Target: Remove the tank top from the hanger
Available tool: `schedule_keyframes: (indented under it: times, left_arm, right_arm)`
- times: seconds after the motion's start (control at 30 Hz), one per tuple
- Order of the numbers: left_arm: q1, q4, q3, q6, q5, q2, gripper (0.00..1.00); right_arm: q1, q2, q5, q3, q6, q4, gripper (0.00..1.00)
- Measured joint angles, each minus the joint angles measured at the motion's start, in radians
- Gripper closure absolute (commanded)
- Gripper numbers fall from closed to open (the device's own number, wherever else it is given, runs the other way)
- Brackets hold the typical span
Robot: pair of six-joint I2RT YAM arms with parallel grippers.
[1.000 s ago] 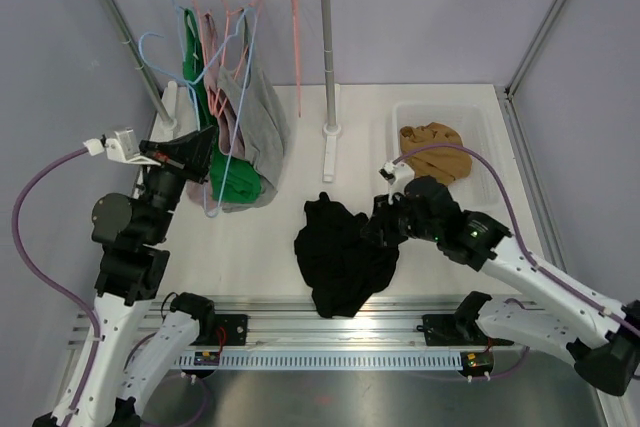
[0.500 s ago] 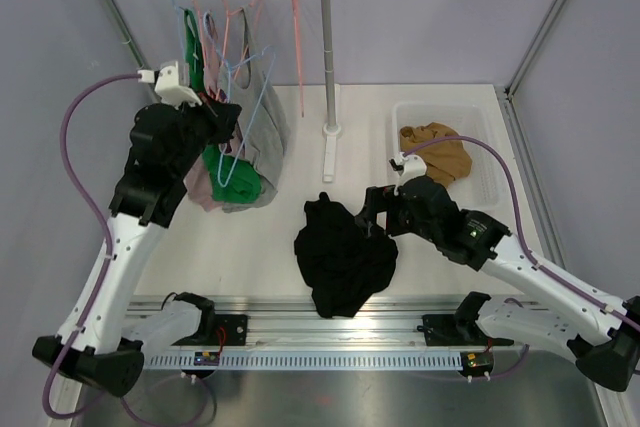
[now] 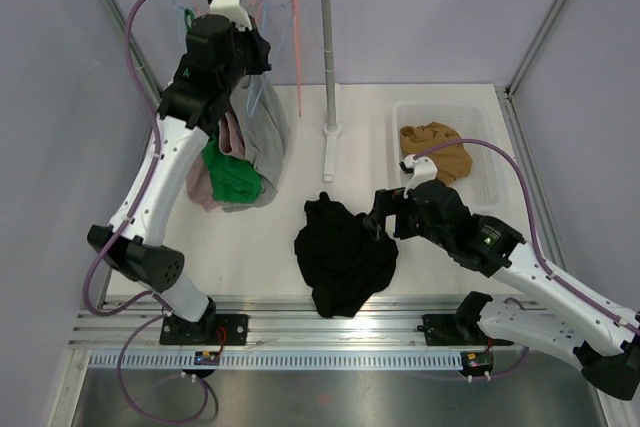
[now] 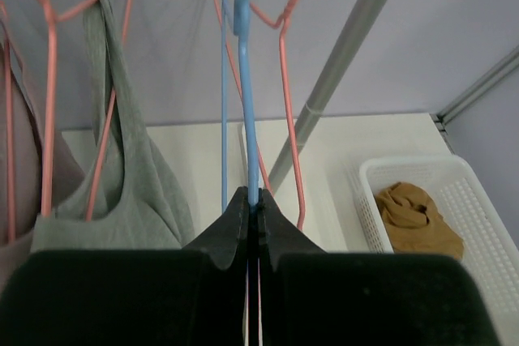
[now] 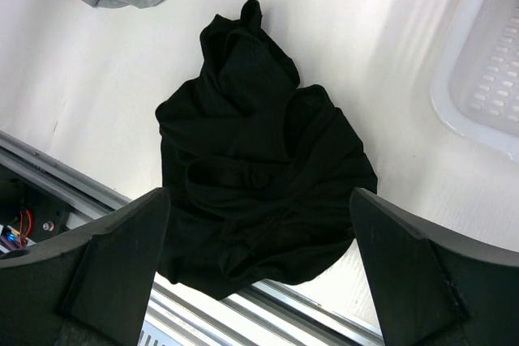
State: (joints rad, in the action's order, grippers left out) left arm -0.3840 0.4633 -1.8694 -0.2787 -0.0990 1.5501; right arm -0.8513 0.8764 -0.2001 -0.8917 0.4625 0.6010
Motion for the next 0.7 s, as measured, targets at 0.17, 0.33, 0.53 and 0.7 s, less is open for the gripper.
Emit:
schedule_keyframes:
  times: [0.17, 0.33, 0.53, 0.7]
  left_arm:
    - [0.000, 0.073, -0.275, 0.046, -0.028, 0.202, 1.00]
    - [-0.001, 0.140, -0.430, 0.058, -0.037, 0.330, 1.00]
    - [-0.018, 0.175, -0.354, 0.063, -0.036, 0.339, 0.77]
    - [-0.031, 0.203, -0.329, 0.073, -0.036, 0.334, 0.37]
  right_arm:
    - [0.000, -0.003, 0.003, 0.003, -0.007, 0.002, 0.01]
    - [0.000, -0.003, 0.007, 0.021, -0.013, 0.001, 0.01]
    - [0.000, -0.002, 0.007, 0.029, -0.014, -0.002, 0.01]
    - [0.000, 0.024, 0.012, 0.031, -0.018, -0.017, 0.00]
